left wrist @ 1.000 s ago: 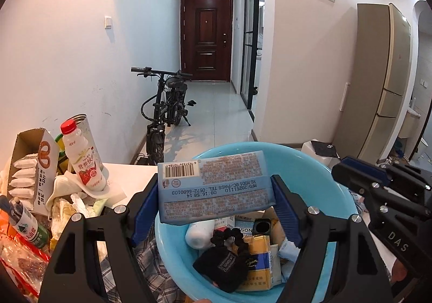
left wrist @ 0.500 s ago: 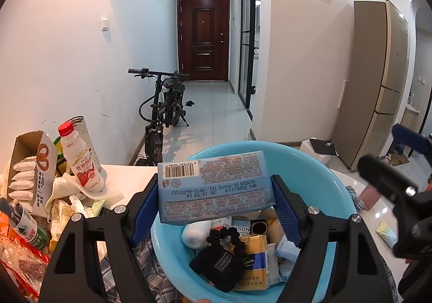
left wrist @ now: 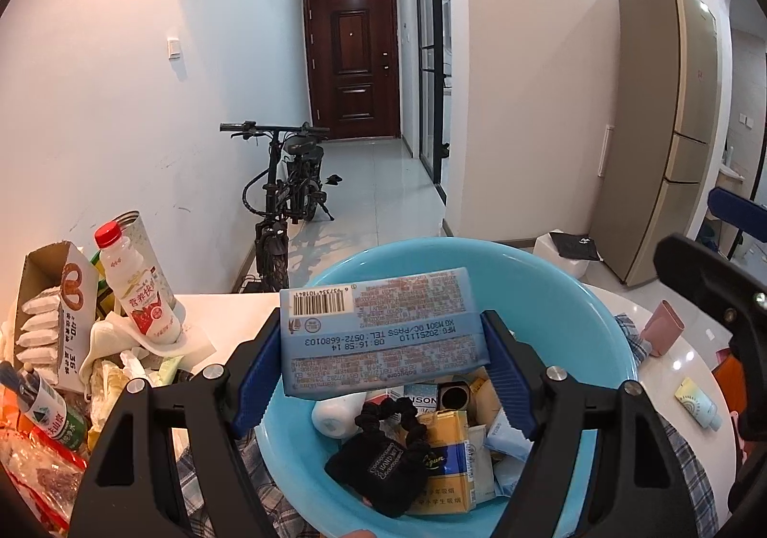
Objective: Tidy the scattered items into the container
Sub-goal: 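Hold the blue soap box above the basin with the left gripper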
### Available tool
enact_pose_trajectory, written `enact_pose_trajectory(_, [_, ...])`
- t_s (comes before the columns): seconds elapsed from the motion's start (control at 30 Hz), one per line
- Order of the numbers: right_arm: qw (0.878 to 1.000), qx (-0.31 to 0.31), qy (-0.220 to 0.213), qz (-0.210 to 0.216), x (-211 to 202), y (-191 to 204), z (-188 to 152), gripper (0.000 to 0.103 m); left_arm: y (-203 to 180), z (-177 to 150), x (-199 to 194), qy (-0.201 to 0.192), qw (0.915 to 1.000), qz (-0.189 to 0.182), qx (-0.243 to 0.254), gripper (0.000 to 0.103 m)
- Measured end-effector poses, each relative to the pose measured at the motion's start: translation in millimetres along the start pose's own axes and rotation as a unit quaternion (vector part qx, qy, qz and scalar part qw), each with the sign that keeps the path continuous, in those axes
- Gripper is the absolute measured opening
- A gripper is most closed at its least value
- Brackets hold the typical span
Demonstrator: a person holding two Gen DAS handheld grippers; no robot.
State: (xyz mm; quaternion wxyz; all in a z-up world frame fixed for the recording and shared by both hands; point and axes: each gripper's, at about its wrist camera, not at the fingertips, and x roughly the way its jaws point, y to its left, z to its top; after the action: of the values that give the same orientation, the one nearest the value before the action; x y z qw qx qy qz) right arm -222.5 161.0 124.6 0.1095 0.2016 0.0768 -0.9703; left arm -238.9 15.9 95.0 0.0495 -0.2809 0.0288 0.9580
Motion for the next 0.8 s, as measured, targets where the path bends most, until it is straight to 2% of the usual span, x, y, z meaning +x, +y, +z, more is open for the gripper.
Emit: enact_pose_trajectory(0.8, [1.000,-0.008,-0.009,0.003,-24,-3,8,0.103,2,1,-6,-0.011,0.9999,-0.003,-0.009,0.076])
